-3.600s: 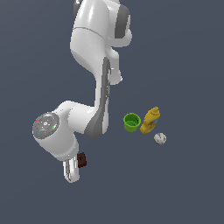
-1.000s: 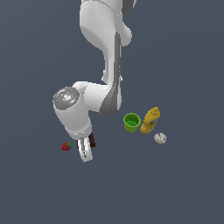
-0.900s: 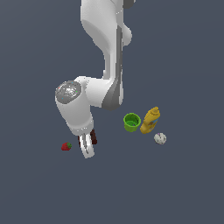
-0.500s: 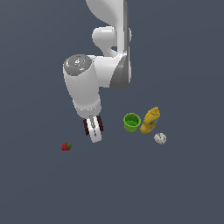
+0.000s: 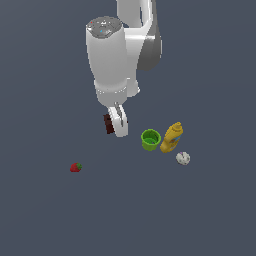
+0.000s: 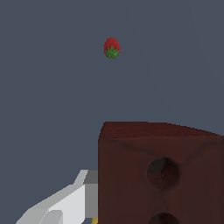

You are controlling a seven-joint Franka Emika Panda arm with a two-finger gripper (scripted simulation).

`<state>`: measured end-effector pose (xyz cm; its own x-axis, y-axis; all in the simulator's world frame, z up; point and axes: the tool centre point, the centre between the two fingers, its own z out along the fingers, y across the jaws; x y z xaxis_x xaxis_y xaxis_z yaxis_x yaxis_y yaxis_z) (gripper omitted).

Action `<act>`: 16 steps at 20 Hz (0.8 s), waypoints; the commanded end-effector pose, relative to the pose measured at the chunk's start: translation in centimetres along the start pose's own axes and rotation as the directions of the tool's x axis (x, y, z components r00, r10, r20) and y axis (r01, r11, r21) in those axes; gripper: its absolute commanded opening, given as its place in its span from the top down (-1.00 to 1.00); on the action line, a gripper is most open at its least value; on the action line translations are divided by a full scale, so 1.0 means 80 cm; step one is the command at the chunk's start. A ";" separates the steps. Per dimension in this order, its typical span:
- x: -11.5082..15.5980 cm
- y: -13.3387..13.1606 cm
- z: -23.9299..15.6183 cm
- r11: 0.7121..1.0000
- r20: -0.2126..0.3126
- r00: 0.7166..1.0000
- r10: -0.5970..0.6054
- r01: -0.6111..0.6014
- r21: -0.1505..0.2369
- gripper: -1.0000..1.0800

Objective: Pick up a designated object from a clutter of objects.

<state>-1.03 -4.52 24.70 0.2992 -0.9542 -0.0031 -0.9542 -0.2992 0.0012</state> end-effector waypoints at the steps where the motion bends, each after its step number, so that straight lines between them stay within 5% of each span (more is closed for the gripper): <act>1: -0.016 0.011 -0.024 1.000 -0.002 1.000 0.000 0.000 0.002 1.00; 16: -0.119 0.081 -0.170 1.000 -0.007 1.000 0.001 -0.001 0.001 1.00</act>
<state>-9.24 2.03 37.15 0.2982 -0.9545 0.0034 -0.9545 -0.2982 0.0013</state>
